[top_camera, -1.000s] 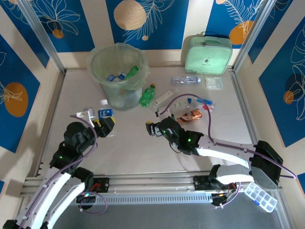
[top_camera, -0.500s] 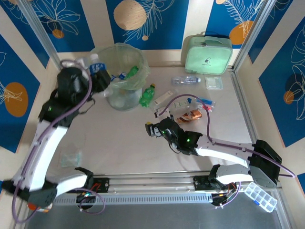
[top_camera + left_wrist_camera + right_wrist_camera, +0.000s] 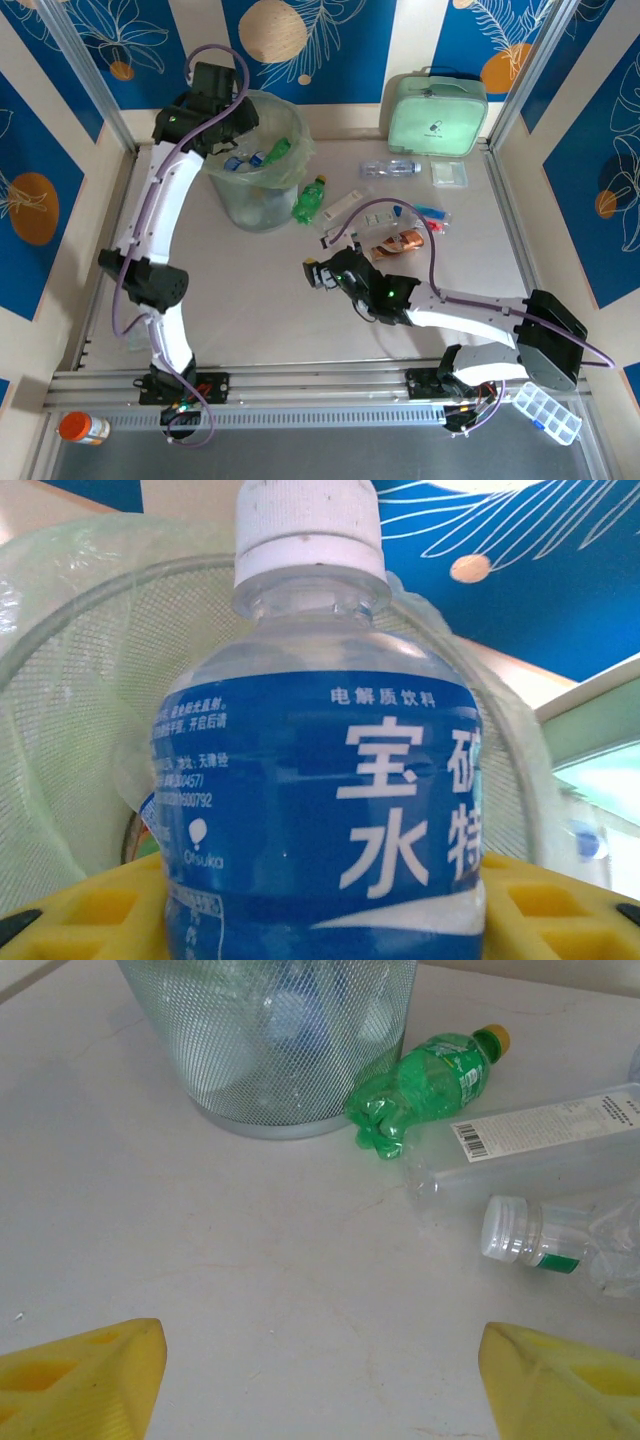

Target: Put the plastic bottles in the bin

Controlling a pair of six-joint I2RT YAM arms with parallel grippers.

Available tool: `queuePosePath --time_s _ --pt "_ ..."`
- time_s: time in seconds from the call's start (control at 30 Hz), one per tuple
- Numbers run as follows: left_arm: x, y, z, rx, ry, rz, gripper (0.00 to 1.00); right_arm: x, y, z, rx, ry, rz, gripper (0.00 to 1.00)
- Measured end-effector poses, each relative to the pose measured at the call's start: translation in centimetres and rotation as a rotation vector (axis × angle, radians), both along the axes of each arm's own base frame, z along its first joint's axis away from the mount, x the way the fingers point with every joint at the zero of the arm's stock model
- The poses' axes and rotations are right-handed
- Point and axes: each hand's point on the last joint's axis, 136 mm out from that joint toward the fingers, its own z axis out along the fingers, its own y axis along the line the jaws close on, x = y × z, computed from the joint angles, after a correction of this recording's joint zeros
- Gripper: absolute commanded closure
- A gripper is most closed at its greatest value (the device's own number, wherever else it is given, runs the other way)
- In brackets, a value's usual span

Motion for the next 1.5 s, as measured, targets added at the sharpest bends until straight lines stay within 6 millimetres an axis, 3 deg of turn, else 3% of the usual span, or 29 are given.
queuePosePath --time_s 0.2,0.33,0.87,1.0,1.07,1.3,1.5 --pt "2.6 1.3 -4.7 0.049 0.102 0.028 0.74 -0.3 0.6 0.1 -0.006 -0.003 0.018 0.18" --pt "3.1 2.8 -7.9 0.083 0.193 0.062 0.7 -0.3 0.7 0.0 -0.01 -0.002 0.02 0.18" --pt "3.2 3.7 -14.1 0.157 0.365 0.09 0.24 -0.1 0.5 -0.2 -0.036 -0.014 0.009 0.17" --pt "3.2 3.8 -14.4 0.155 0.372 0.091 0.09 -0.1 0.4 -0.3 -0.041 -0.016 0.009 0.17" --pt "3.3 3.6 -14.1 0.148 0.364 0.088 0.07 -0.1 0.5 -0.3 -0.041 -0.016 0.01 0.17" --pt "3.2 3.3 -13.4 0.127 0.351 0.073 0.08 -0.1 0.4 -0.3 -0.044 -0.02 0.008 0.18" --pt "2.5 2.8 -9.8 0.077 0.275 0.042 0.1 0.0 0.3 -0.2 -0.046 -0.023 0.001 0.17"
